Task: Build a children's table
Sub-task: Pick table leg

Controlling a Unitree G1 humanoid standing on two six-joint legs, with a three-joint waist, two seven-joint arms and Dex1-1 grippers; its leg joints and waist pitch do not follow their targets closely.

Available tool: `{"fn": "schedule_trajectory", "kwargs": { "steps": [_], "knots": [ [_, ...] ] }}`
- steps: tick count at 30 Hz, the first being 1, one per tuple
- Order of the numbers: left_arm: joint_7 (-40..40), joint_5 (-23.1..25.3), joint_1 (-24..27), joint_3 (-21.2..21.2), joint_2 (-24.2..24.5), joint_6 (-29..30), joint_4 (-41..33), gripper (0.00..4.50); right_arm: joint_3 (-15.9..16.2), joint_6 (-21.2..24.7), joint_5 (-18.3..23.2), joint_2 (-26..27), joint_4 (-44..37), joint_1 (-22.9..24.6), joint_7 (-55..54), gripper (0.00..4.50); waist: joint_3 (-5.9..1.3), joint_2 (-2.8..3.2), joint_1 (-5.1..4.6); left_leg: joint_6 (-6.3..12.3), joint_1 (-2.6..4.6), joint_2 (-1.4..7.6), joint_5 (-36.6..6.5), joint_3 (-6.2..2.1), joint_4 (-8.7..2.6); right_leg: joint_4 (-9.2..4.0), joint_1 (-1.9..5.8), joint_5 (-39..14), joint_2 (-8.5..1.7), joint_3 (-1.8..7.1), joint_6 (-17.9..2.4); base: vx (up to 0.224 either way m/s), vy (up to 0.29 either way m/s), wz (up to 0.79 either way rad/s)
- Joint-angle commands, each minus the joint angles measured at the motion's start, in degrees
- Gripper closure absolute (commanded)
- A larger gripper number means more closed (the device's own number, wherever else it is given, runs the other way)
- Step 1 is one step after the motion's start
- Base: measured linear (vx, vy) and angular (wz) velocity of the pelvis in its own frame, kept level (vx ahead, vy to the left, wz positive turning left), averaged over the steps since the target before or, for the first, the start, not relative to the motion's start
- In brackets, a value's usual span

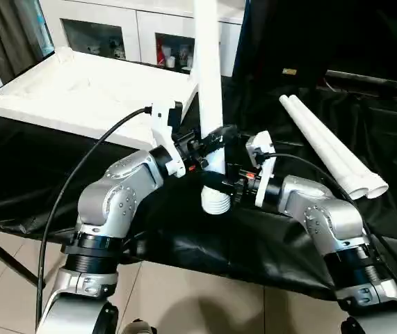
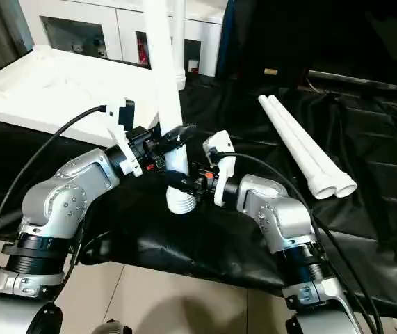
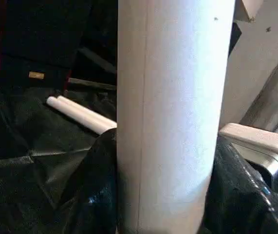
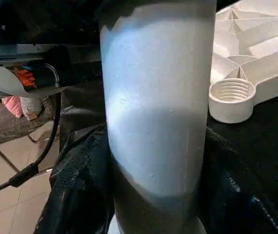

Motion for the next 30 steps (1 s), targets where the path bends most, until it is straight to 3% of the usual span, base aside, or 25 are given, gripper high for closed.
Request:
{"fn": "schedule_trajectory", "kwargs": {
  "steps": [1, 6, 12, 21, 25, 26, 29, 30],
  "knots": [
    [-0.38, -0.73, -0.89, -1.24, -0.31, 1.17, -1.05, 2.04, -1.51, 0.36, -1.12, -0.95, 1.26, -0.47, -1.47, 2.57, -4.1, -0.06, 0.07, -0.62, 1.45, 0.07, -8.43, 0.83, -3.92, -3.63, 2.75, -1.93, -2.21, 0.31, -11.78, 0.0, 0.0, 0.0],
    [-2.35, -1.37, -0.63, -1.58, -0.7, 1.19, -1.3, 1.79, -1.33, 0.67, 0.27, -1.87, -0.26, 0.19, 1.7, 2.59, -4.11, 0.04, 0.18, -0.53, 1.51, 0.08, -8.62, 0.84, -3.89, -3.67, 2.76, -1.85, -2.18, 0.31, -11.99, 0.0, 0.0, 0.0],
    [-5.34, -2.92, -1.73, -0.82, -0.38, 1.03, 0.24, 2.47, -1.01, 1.09, 0.61, -2.82, -1.16, 0.86, 3.24, 2.6, -4.15, 0.16, 0.14, -0.35, 1.49, 0.06, -8.51, 0.8, -3.89, -3.62, 2.82, -1.36, -2.18, 0.27, -12.28, 0.0, 0.0, 0.0],
    [-6.41, -3.93, -3.08, 0.28, -0.34, 1.71, 1.33, 2.6, -0.62, 1.51, 0.97, -3.41, -2.29, 1.19, 5.37, 2.61, -4.18, 0.2, 0.21, -0.17, 1.53, 0.06, -8.32, 0.79, -3.82, -3.53, 2.89, -0.27, -2.2, 0.27, -12.86, 0.0, 0.0, 0.0],
    [-6.23, -4.02, -3.51, 0.92, -0.43, 1.77, 1.78, 2.6, -0.37, -0.61, -0.65, -3.38, -1.76, 1.0, 4.6, 2.61, -4.16, 0.18, 0.23, -0.26, 1.55, 0.05, -8.72, 0.8, -3.84, -3.6, 2.86, -0.97, -2.2, 0.26, -12.86, 0.0, 0.0, 0.0],
    [-6.51, -3.93, -3.58, 0.87, -0.35, 1.74, 1.86, 2.6, -0.36, -1.19, -1.05, -3.32, -1.55, 0.93, 4.35, 2.05, -4.18, 0.17, 0.21, -0.29, 1.5, 0.06, -8.62, 0.78, -3.85, -3.57, 2.9, -0.88, -2.21, 0.27, -12.87, 0.0, 0.0, 0.0],
    [-7.34, -3.65, -3.91, 0.51, 0.04, 1.86, 2.09, 2.6, -1.3, 0.17, 0.25, -2.99, -1.28, 0.41, 4.47, 1.89, -4.16, -0.03, 0.2, -0.18, 1.56, 0.01, -8.62, 0.83, -3.86, -3.64, 2.85, -1.39, -2.19, 0.26, -12.87, 0.0, 0.0, 0.0],
    [-7.98, -3.46, -4.16, 0.07, 0.48, 2.22, 2.21, 2.61, -1.12, 0.53, 0.06, -3.5, -1.59, 0.14, 4.68, 1.64, -4.13, -0.11, 0.25, -0.12, 1.55, 0.05, -8.52, 0.83, -3.88, -3.63, 2.82, -1.33, -2.19, 0.27, -13.02, 0.0, 0.0, 0.0]
  ]
}}
